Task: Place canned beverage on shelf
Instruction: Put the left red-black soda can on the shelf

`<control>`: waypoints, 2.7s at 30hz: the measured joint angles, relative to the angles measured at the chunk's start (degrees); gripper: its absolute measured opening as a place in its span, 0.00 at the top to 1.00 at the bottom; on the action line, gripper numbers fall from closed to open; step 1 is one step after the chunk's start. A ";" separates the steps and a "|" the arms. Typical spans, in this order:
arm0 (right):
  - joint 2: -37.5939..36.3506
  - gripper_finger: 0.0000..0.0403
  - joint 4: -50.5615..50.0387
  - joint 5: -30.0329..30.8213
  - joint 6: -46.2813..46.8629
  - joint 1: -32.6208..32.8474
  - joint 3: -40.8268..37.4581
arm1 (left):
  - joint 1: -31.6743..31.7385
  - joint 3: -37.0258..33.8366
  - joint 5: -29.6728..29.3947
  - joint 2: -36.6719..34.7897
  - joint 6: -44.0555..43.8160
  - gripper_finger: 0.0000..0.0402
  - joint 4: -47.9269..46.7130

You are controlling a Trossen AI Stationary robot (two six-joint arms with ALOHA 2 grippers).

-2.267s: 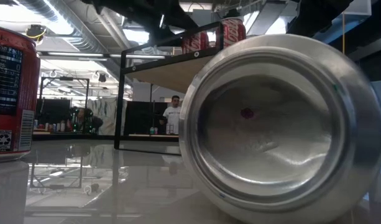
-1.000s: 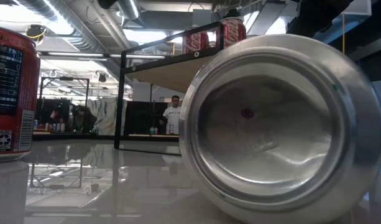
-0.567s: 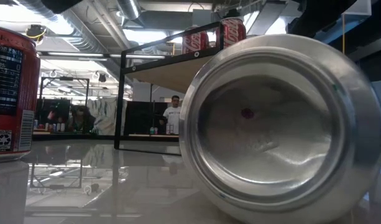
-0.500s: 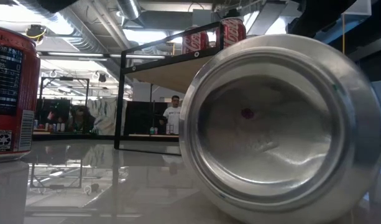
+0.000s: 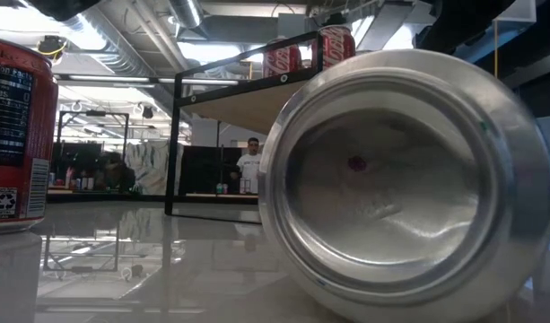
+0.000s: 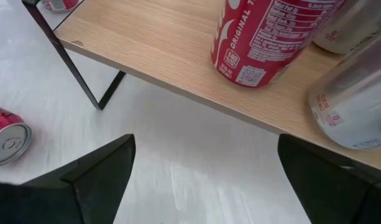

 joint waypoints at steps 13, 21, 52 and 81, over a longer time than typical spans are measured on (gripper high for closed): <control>0.00 0.04 0.00 -0.01 5.21 0.00 0.00 | -1.70 0.00 -2.77 0.79 5.92 0.06 -4.83; 0.07 0.04 0.00 -0.01 6.27 0.00 0.00 | -1.70 0.00 -2.38 6.11 11.08 0.06 -6.06; 0.11 0.04 -0.02 -0.47 6.23 0.00 0.00 | -1.66 0.02 0.02 20.33 8.70 0.06 -3.66; 0.11 0.04 -0.04 -0.45 6.23 0.00 0.00 | 0.63 0.02 -2.17 20.33 -1.41 0.29 -3.60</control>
